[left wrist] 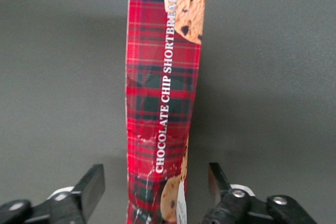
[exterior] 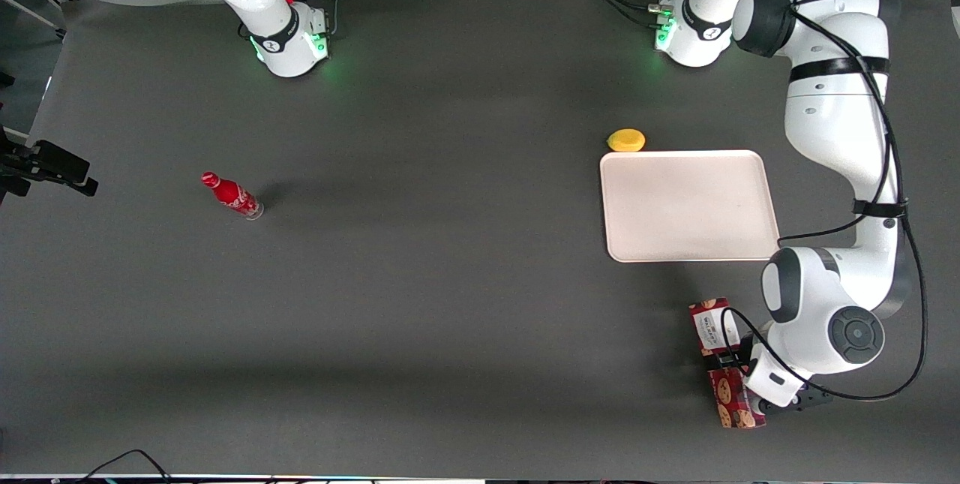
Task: Place red cookie box on tray
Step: 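Close the left gripper on the cookie box's end and lift it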
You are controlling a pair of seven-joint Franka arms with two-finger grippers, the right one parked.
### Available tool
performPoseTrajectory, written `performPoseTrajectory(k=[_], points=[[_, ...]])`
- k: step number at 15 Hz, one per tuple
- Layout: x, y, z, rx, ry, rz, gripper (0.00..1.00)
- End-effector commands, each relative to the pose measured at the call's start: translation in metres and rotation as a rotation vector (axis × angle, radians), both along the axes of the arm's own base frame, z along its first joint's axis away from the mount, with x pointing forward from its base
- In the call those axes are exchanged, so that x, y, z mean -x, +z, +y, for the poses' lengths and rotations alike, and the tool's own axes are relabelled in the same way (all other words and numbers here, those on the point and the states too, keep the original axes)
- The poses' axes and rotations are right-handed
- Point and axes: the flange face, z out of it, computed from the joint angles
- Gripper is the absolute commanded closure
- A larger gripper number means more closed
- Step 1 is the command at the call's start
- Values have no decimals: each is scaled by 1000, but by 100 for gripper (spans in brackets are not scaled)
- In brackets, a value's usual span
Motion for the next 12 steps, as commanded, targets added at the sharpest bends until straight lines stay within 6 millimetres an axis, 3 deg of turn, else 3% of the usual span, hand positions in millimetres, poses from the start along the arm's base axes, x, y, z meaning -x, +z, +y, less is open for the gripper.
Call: performPoseTrajectory(k=[1,2,3,5,7,12], points=[[3,-6,-3,-9,6,-13,66],[3,-6,-3,-10,3,-13,87],[3,-6,-4,-9,4,-13,100],[3,-1,-4,-10,0,-15,100],[2,19,-4,-11,-18,-25,100],[24,127,-3,-17,-121,8,100]])
